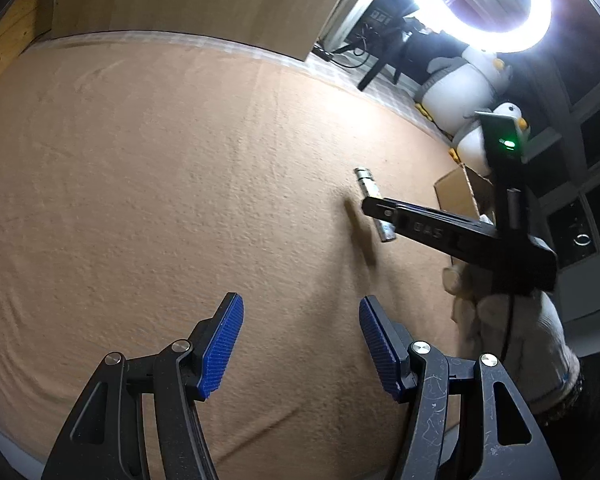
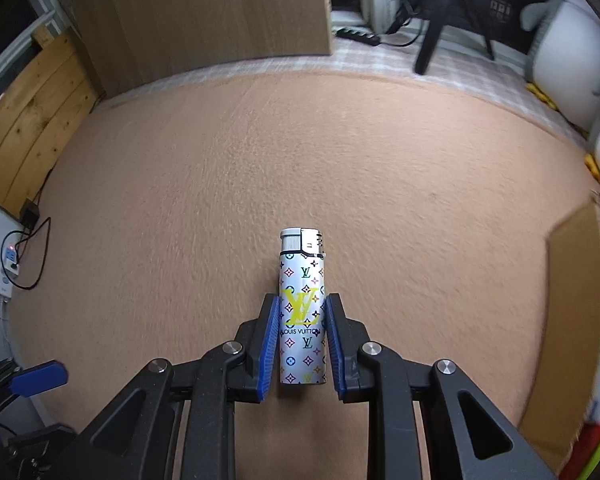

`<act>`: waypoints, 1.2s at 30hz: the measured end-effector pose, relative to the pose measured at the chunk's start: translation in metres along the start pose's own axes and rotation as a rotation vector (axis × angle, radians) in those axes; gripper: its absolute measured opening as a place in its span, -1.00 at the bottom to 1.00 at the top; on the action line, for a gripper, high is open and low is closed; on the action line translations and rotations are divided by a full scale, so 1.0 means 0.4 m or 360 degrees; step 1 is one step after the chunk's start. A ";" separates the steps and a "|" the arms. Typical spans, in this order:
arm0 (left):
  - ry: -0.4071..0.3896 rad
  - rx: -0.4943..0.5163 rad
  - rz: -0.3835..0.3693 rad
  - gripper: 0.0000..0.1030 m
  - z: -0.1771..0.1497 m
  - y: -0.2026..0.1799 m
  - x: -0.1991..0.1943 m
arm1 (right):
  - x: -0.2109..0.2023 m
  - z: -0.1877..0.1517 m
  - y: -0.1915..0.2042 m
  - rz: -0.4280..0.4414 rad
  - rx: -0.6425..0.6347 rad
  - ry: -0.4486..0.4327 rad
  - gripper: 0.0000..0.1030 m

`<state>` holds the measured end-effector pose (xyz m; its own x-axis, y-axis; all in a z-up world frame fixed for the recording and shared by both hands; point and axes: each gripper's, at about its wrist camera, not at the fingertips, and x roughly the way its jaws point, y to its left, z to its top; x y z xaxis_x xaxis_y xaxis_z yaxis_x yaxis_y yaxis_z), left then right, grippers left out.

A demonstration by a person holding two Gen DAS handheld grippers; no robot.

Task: Organize objects
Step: 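Close the right tool on the lighter and lift it, then carry the lighter into the box with the right tool and open it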

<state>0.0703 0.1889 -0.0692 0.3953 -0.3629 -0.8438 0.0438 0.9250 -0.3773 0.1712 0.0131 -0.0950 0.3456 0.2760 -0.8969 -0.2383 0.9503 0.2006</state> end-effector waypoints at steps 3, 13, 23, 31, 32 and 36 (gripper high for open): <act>0.0006 0.0010 -0.0013 0.24 -0.002 -0.015 0.007 | -0.045 -0.026 -0.020 0.0028 0.0063 -0.0044 -0.60; 0.0018 0.0115 -0.0042 0.24 -0.007 -0.098 0.023 | -0.226 -0.112 -0.096 0.0006 0.0164 -0.0235 -0.60; 0.0042 0.0206 -0.0065 0.24 -0.008 -0.165 0.044 | -0.368 -0.230 -0.201 -0.0112 0.0319 -0.0345 -0.60; 0.0046 0.0286 -0.0050 0.24 -0.009 -0.202 0.055 | -0.437 -0.314 -0.293 -0.0315 0.0420 -0.0391 -0.60; 0.0048 0.0291 -0.0052 0.24 -0.010 -0.205 0.056 | -0.440 -0.322 -0.302 -0.0339 0.0432 -0.0388 -0.60; 0.0052 0.0310 -0.0053 0.24 -0.010 -0.214 0.057 | -0.438 -0.346 -0.338 -0.0390 0.0486 -0.0374 -0.60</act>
<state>0.0720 0.1009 -0.0574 0.3611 -0.3941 -0.8452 0.2341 0.9156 -0.3270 0.0174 -0.1839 -0.0194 0.5632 0.0295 -0.8258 0.1424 0.9810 0.1321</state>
